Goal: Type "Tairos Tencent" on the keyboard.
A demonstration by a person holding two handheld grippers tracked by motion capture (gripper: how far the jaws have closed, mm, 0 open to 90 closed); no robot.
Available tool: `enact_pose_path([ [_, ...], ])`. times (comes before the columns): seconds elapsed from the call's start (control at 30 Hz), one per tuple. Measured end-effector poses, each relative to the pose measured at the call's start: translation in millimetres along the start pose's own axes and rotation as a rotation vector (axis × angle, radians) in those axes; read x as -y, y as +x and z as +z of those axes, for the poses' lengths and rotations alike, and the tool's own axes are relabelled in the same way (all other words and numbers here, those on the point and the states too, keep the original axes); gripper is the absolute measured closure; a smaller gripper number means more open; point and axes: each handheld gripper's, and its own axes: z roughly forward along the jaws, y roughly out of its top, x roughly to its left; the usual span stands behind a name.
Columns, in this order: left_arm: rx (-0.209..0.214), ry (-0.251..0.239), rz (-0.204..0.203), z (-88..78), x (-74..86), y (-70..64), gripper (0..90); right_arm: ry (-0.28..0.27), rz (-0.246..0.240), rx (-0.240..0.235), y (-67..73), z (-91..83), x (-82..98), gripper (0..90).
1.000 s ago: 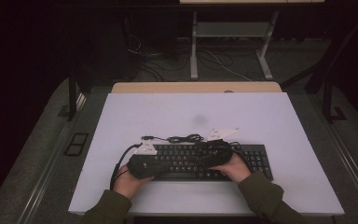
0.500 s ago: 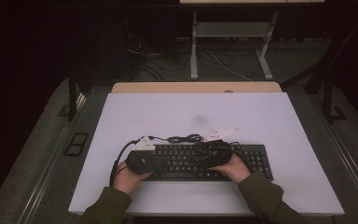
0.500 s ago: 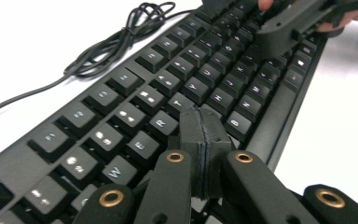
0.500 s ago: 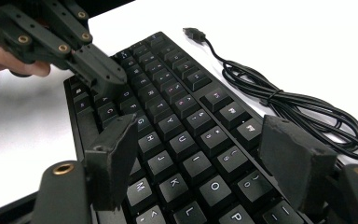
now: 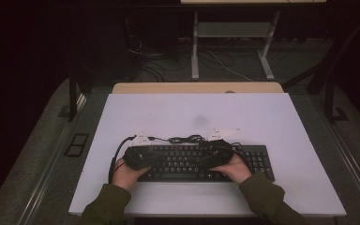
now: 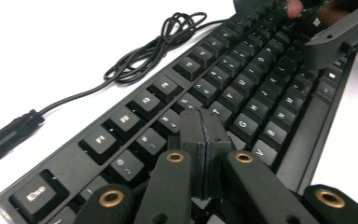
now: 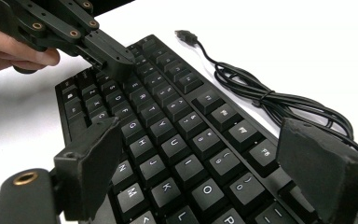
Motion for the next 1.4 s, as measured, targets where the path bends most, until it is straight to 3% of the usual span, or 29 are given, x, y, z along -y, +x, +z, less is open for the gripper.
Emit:
enact_pose_path([
  [0.1,-0.003,-0.004,-0.013,1.5,0.3,0.7,88.9,0.004,-0.005,0.0,0.0,0.5,0.0,14.2],
  [0.87,0.003,0.039,0.006,11.5,2.3,1.5,88.9,0.01,-0.008,-0.004,0.4,1.2,0.1,14.4],
  [1.4,0.006,0.01,-0.015,6.8,1.1,1.1,88.9,0.012,-0.009,-0.006,0.4,1.3,0.0,14.4],
])
